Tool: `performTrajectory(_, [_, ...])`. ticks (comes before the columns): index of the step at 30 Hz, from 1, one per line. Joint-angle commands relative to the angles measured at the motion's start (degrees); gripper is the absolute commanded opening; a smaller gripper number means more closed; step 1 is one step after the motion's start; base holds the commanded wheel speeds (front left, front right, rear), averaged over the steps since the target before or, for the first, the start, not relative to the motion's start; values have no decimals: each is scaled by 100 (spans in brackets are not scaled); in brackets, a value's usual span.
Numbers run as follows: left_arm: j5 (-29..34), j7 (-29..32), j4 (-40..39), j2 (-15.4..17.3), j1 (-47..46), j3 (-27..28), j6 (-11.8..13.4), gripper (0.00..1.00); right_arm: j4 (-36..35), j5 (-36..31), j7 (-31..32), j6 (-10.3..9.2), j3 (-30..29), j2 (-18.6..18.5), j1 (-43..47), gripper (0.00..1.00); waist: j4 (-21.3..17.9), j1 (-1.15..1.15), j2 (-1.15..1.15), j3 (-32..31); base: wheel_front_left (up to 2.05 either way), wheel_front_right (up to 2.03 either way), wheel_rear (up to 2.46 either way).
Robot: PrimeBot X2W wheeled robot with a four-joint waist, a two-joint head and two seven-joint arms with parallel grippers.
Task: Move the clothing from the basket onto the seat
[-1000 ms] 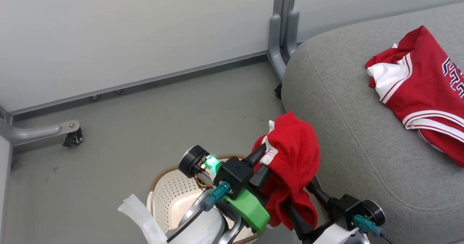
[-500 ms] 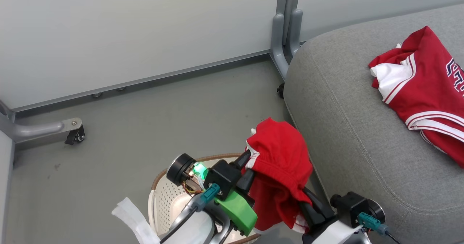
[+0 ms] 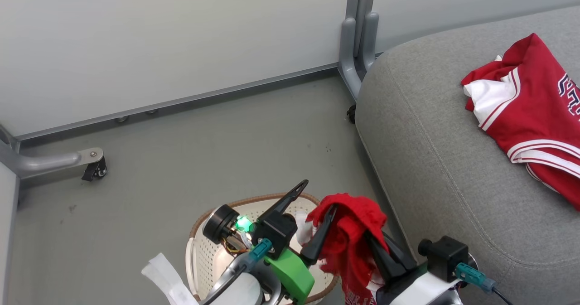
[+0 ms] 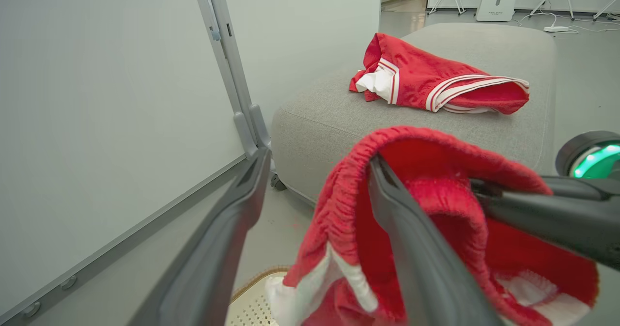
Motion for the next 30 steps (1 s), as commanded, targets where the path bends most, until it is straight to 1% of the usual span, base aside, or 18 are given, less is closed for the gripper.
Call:
performTrajectory(1, [-10,-34,12,22,62,-9,2,100,-36,44,-1,-6,15,-46,70,0,6,0,0,1,0,0,0])
performTrajectory(10, [-49,-121,75,30,72,-62,-16,100,-151,94,-1,-6,-55,-46,91,0,31,0,0,1,0,0,0])
performTrajectory(19, [-142,-191,114,81,158,-141,-116,100,-427,347,-1,-6,-587,173,131,0,-4,0,0,18,0,0,0])
performTrajectory(22, [-141,-215,90,124,153,-160,-150,100,-532,304,-1,-6,-728,214,99,0,-83,0,0,63,0,0,0])
performTrajectory(25, [-125,-256,35,176,153,-136,-131,100,-656,258,-1,-6,-884,232,57,0,-199,0,0,119,0,0,0])
performTrajectory(30, [-96,-310,-137,251,156,-53,-126,100,-969,163,-1,-6,-1156,232,26,0,-514,0,0,274,0,0,0])
